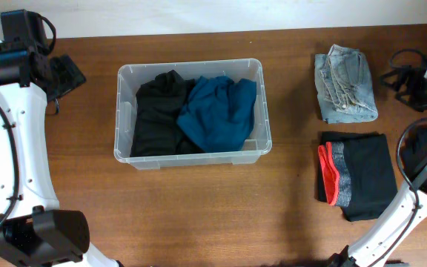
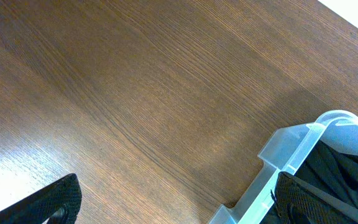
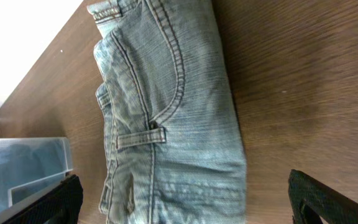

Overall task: Pack container
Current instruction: 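Lower the right gripper onto the denim garment's right edge and close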

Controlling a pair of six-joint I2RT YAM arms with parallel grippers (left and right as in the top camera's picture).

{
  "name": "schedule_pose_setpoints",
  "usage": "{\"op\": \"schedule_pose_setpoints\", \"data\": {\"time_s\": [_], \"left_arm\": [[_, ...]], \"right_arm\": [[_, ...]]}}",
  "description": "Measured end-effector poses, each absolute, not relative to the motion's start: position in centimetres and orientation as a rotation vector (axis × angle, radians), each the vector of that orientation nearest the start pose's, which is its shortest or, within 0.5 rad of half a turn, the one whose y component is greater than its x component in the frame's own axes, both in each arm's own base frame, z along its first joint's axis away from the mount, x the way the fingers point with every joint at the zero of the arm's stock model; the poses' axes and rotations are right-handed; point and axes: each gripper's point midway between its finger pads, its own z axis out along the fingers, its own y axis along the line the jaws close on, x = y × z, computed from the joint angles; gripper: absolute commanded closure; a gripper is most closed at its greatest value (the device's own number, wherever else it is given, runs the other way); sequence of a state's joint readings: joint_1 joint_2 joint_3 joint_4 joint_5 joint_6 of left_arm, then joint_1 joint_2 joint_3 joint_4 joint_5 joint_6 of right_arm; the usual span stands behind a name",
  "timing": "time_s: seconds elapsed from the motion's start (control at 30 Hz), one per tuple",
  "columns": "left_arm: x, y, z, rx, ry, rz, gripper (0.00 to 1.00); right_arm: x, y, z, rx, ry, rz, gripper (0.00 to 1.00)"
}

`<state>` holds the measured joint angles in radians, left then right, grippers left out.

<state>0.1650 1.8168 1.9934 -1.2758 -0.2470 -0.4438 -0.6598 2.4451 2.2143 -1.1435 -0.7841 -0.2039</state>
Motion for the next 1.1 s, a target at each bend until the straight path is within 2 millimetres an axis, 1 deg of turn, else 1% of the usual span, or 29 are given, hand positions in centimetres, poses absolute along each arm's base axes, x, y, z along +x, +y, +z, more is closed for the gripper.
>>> {"op": "schedule_pose_setpoints", "data": {"time_s": [0.2, 0.33, 0.57, 0.87, 1.1], "left_arm": [[41.2, 11.1, 25.7, -0.864, 2.488, 0.236, 0.01], [41.2, 11.1, 25.7, -0.864, 2.488, 0.236, 0.01], [41.2, 11.1, 25.7, -0.864, 2.488, 0.236, 0.01], [41.2, 11.1, 25.7, -0.864, 2.488, 0.236, 0.01], [41.2, 11.1, 25.7, -0.864, 2.488, 0.236, 0.01]], "right_arm": [[48.5, -20.8, 8.7, 0.527, 2.467, 0.907, 0.01], [48.4, -20.6, 7.9, 0.588, 2.474, 0.948, 0.02], [48.3, -20.4, 6.5, 0.624, 2.483, 0.986, 0.02], [47.9, -19.9, 6.1, 0.663, 2.49, 1.036, 0.02], [47.7, -19.2, 4.2, 0.7, 2.487, 1.127, 0.02]]}}
